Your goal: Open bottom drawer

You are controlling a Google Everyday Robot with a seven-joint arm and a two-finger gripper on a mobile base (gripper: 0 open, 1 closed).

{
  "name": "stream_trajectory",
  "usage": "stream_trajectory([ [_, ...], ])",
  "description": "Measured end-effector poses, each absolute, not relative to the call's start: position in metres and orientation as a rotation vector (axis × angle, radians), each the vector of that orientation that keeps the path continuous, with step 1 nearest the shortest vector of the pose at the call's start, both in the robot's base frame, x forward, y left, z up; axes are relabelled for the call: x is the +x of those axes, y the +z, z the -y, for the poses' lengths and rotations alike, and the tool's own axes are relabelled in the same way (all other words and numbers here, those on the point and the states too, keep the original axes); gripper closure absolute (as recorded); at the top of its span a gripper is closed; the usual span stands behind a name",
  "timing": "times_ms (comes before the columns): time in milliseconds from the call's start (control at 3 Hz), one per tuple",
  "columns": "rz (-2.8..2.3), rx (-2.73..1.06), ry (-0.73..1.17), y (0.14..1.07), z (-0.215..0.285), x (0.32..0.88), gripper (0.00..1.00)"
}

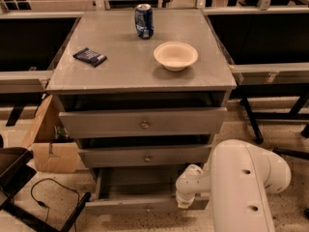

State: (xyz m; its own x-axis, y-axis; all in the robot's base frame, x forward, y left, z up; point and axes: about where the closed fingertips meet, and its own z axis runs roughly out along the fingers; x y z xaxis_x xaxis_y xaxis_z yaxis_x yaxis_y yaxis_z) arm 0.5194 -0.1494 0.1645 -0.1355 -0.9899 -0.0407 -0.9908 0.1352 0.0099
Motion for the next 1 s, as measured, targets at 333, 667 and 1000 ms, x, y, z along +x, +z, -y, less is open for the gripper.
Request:
stream_trajectory([
  [333, -2.359, -2.045, 0.063, 0.1652, 0.1499, 0.5149, 1.00],
  [667, -2.373, -2.037, 0.080, 0.1669, 0.1504, 0.5085, 1.00],
  [1000, -2.367, -2.043, 0.081, 0.1674, 0.1487, 0.5050, 1.00],
])
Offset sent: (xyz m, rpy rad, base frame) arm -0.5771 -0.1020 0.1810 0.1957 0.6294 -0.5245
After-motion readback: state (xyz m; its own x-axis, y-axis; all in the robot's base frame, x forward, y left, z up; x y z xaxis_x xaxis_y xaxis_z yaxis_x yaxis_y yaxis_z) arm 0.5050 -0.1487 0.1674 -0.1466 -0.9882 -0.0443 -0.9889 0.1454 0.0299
